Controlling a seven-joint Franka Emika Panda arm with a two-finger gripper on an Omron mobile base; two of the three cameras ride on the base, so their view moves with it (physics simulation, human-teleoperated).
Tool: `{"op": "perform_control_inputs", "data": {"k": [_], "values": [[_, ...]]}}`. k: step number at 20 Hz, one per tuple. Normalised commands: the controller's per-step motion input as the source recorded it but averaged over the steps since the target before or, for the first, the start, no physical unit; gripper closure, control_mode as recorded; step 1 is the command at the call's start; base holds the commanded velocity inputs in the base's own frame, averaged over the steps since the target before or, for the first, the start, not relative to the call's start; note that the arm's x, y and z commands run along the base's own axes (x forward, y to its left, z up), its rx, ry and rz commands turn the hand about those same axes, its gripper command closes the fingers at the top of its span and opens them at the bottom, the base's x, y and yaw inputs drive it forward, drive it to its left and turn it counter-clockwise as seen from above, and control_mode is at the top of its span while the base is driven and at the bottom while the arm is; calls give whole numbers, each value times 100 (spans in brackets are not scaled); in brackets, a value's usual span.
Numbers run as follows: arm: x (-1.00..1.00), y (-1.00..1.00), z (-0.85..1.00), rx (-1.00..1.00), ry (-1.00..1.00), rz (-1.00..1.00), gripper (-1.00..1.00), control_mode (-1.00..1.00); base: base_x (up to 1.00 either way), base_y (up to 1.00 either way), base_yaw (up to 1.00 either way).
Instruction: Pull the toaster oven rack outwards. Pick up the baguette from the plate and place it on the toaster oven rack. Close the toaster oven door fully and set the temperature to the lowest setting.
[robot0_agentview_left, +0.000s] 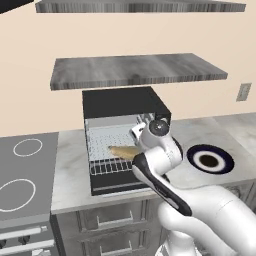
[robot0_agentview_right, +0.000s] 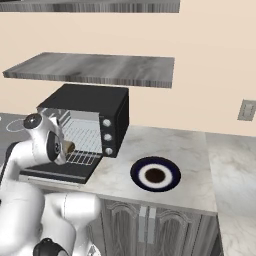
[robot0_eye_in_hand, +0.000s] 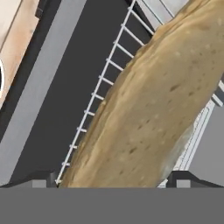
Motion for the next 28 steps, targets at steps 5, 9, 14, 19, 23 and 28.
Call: {"op": "perform_control_inputs", "data": {"k": [5,9,14,19,23,28], "values": [[47,22,-39,0,0,5,100,-100,0,0,0],[44,11,-35,0,0,6,100,-100,0,0,0],[44,6,-29,0,0,6,100,-100,0,0,0],[40,6,-27,0,0,5,100,-100,0,0,0],[14,4,-12,0,0,4,-100,-100,0,0,0],[0,0,0,0,-10,1,-100,-100,0,0,0]]}}
